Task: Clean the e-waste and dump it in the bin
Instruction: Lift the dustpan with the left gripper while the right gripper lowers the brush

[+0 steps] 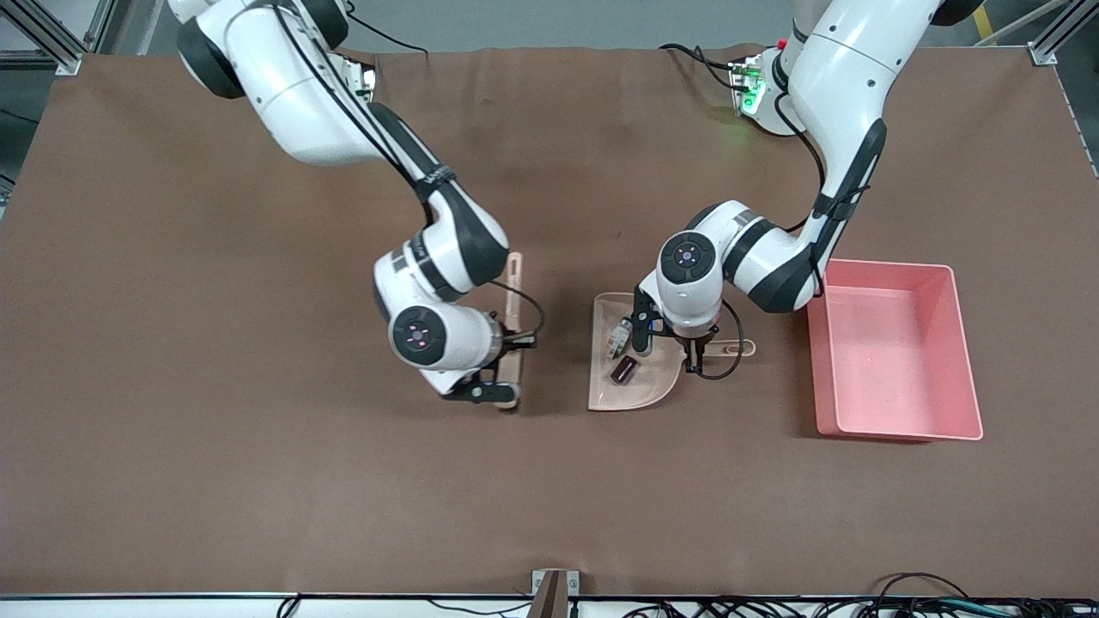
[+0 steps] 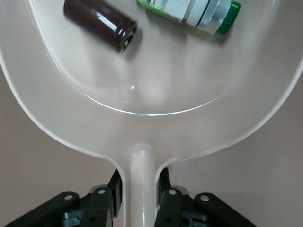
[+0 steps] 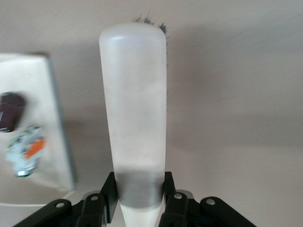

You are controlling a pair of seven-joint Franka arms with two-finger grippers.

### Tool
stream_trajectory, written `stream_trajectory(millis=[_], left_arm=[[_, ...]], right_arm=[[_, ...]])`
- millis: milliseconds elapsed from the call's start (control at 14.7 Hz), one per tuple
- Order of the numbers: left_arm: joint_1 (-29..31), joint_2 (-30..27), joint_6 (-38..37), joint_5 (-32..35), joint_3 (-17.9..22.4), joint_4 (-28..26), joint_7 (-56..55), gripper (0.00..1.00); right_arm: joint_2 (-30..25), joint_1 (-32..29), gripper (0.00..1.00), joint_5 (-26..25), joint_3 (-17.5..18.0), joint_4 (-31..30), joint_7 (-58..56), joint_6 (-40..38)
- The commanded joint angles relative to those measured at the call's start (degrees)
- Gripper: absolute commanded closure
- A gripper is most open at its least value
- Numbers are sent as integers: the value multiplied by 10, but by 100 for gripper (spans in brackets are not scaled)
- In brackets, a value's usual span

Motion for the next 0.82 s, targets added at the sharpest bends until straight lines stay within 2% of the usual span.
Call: stream_trajectory(millis=[0, 204, 543, 611, 747], left_arm=[[3, 8, 30, 10, -2, 13, -1, 88], [8, 13, 82, 5, -4, 11, 1, 88], [8, 11, 129, -48, -8, 14, 1, 88], [8, 8, 129, -60, -8, 15, 3, 88], [26, -2, 129, -79, -15, 15, 28, 88]], right_arm=[[-73, -59, 100, -22, 5, -84, -38, -27], [-158, -116, 100, -69, 5, -183, -63, -20], [-271, -209, 100, -74, 5, -331, -149, 11], [-289, -237, 100, -74, 5, -365, -184, 33], [-294, -273, 100, -74, 5, -387, -225, 39]])
